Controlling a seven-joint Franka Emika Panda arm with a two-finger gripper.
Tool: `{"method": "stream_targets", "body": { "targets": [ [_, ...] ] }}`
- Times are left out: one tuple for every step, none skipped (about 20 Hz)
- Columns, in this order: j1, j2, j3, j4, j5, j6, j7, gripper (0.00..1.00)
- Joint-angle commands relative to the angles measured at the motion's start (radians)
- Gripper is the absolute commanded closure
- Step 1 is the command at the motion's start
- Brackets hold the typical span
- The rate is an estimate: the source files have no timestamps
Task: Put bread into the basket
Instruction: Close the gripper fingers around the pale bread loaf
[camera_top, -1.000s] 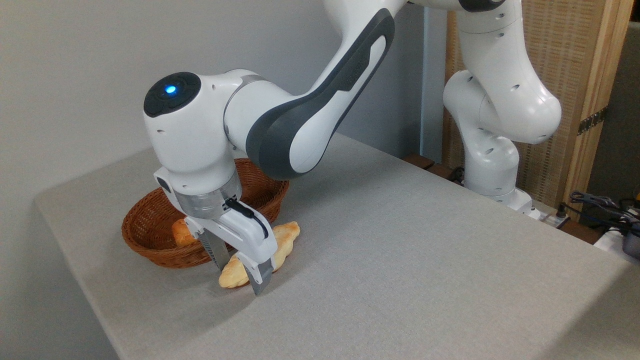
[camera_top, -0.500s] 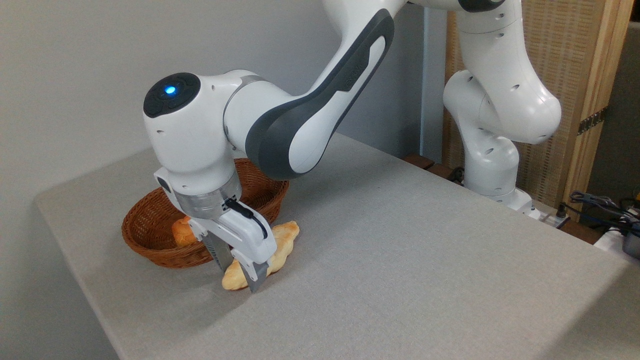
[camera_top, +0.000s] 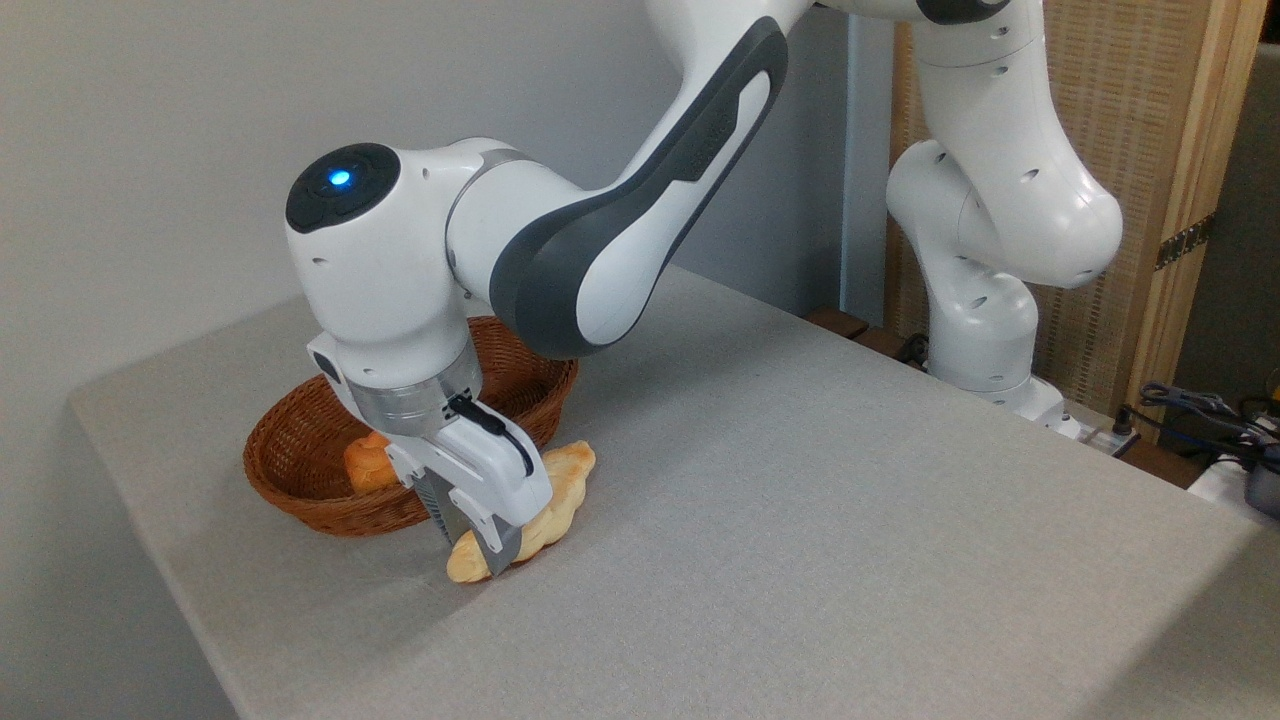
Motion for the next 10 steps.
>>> {"method": "stream_targets", "body": {
  "targets": [
    [0.004,-0.023,0.0,-0.002,0.011,-0.012,0.019,0.69],
    [0.004,-0.024,0.0,-0.001,0.011,-0.012,0.019,0.71],
    [0.006,-0.027,0.0,-0.001,0.012,-0.012,0.019,0.71],
    [0.006,-0.029,0.0,-0.001,0.012,-0.012,0.019,0.71],
    [0.006,-0.029,0.0,-0.001,0.012,-0.012,0.019,0.71],
    [0.006,-0.031,0.0,-0.001,0.012,-0.012,0.019,0.71],
    [0.006,-0.031,0.0,-0.001,0.012,-0.012,0.019,0.71],
    [0.006,-0.031,0.0,-0.001,0.012,-0.012,0.019,0.71],
    [0.006,-0.032,0.0,-0.001,0.012,-0.012,0.019,0.71],
    [0.006,-0.04,0.002,-0.001,0.012,-0.012,0.018,0.71]
  ]
}}
